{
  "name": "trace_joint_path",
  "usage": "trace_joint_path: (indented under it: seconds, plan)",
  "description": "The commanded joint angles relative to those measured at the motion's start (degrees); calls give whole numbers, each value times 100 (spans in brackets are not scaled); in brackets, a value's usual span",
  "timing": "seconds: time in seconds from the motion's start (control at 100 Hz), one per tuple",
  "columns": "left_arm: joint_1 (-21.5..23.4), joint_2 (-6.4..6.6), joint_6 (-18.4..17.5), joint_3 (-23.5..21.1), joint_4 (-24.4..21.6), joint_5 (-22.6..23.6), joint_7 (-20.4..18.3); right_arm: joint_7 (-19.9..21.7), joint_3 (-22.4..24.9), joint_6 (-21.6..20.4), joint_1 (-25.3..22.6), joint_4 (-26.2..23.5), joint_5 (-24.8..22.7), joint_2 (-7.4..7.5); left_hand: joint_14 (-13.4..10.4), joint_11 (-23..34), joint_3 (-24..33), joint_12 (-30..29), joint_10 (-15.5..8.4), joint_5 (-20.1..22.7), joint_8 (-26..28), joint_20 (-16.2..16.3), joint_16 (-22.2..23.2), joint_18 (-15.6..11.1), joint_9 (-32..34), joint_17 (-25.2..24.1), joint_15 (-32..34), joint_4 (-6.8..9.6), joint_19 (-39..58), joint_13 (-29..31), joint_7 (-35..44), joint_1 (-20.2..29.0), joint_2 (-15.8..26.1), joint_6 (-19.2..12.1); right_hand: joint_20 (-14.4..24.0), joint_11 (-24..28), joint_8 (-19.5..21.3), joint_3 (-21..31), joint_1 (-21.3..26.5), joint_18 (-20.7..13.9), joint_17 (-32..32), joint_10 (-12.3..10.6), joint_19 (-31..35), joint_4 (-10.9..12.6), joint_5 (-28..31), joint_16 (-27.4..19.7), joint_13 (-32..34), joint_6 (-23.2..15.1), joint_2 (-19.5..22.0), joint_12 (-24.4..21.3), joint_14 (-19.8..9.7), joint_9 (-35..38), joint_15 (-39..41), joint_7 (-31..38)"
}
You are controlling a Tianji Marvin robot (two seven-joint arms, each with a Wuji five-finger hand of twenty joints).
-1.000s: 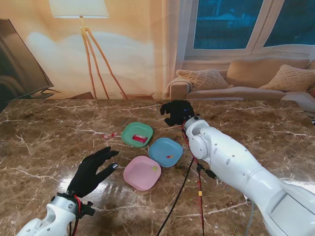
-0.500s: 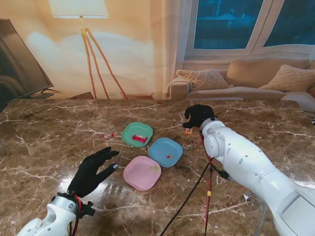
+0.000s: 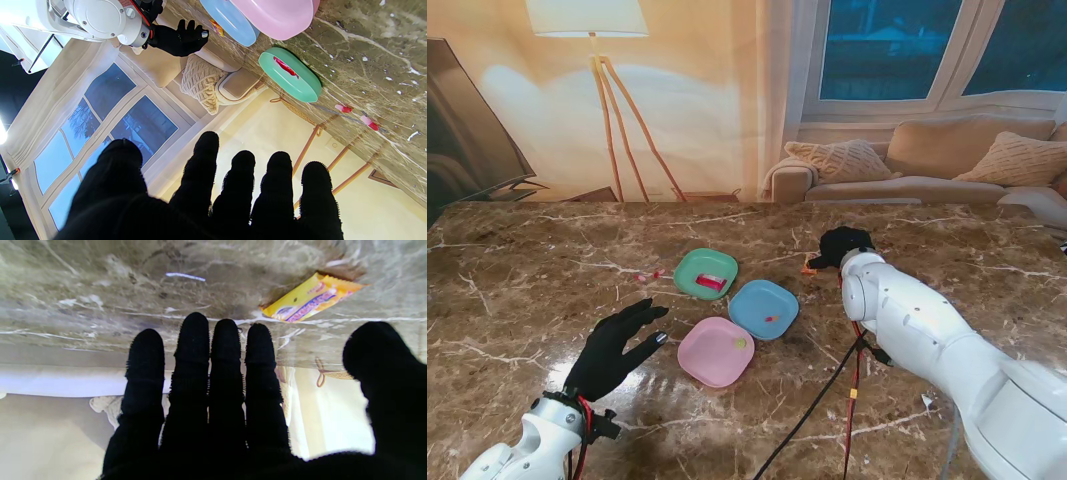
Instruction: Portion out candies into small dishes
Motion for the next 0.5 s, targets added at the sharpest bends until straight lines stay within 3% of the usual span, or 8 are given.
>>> trace_joint_path:
  seconds: [0.0, 0.15, 0.49]
  plan:
    - [23, 3, 29, 5, 17, -1, -5, 97, -65, 22, 43, 94, 45, -84, -142, -50, -120, -47, -88, -45, 1, -89, -60, -10, 3, -46, -80, -104, 34, -44, -10, 155, 214, -99, 147, -19, 81, -296, -221, -3, -64, 70, 142, 217, 130, 163, -186, 55, 184, 79, 113, -3, 20, 0]
    - [21, 5, 47, 0, 13, -13, -26, 90, -270, -45, 175, 416, 225, -242, -143, -52, -120, -47, -89, -36, 4, -91, -60, -3, 1, -49, -82, -105, 30, -46, -5, 158, 210, -96, 153, -55, 64, -886, -228, -17, -136, 51, 86, 388, 148, 158, -268, 38, 447, 64, 105, -53, -23, 2]
    - [27, 3, 53, -24, 13, -22, -29, -60, -731, -286, 394, 1177, 524, -650, -141, -44, -117, -44, -90, -26, 8, -93, -59, 4, 9, -46, -81, -107, 27, -42, 3, 170, 209, -109, 131, -109, 35, -1003, -266, -62, -363, 18, -83, 506, 35, 121, -503, -17, 271, 41, 53, -231, -129, -57]
